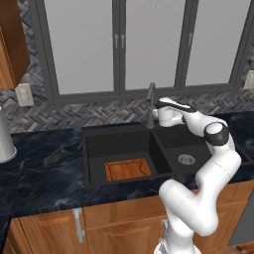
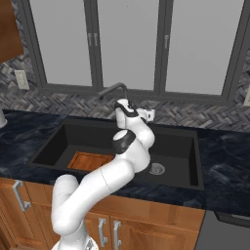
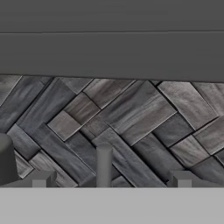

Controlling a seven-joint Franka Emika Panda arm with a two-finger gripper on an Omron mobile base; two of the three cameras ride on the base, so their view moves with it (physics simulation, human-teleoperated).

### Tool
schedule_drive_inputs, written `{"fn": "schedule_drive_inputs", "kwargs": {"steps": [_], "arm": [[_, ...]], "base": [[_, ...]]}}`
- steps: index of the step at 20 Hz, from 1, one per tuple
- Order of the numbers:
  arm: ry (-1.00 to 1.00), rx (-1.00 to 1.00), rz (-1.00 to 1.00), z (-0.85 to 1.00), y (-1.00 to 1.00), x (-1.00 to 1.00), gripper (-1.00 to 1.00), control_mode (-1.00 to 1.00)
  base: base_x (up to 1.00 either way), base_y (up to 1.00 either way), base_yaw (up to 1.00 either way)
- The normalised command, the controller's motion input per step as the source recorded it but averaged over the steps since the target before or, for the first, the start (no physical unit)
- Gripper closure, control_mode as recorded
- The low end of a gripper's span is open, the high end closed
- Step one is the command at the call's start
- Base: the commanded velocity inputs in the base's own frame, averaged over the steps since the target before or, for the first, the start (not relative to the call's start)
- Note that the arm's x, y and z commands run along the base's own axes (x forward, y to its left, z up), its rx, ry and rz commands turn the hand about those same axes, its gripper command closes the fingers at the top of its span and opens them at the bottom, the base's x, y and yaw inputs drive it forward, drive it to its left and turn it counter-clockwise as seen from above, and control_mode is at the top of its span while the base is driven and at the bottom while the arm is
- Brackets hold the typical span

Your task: Turn on the sink faucet with hot water and rinse the cutting board for ten seconds, then turn off the faucet. Push the cutting board to reach the water if necessary.

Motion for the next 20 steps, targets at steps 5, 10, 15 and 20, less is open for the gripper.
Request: {"fn": "schedule_drive_inputs", "kwargs": {"steps": [5, 10, 15, 20], "arm": [[0.0, 0.0, 0.0, 0.0, 0.0, 0.07, -1.0, -1.0], [0.0, 0.0, 0.0, 0.0, 0.0, 0.07, -1.0, -1.0], [0.0, 0.0, 0.0, 0.0, 0.0, 0.07, -1.0, -1.0], [0.0, 0.0, 0.0, 0.0, 0.0, 0.04, -1.0, -1.0]], "base": [[0.0, 0.0, 0.0], [0.0, 0.0, 0.0], [0.0, 0.0, 0.0], [0.0, 0.0, 0.0]]}}
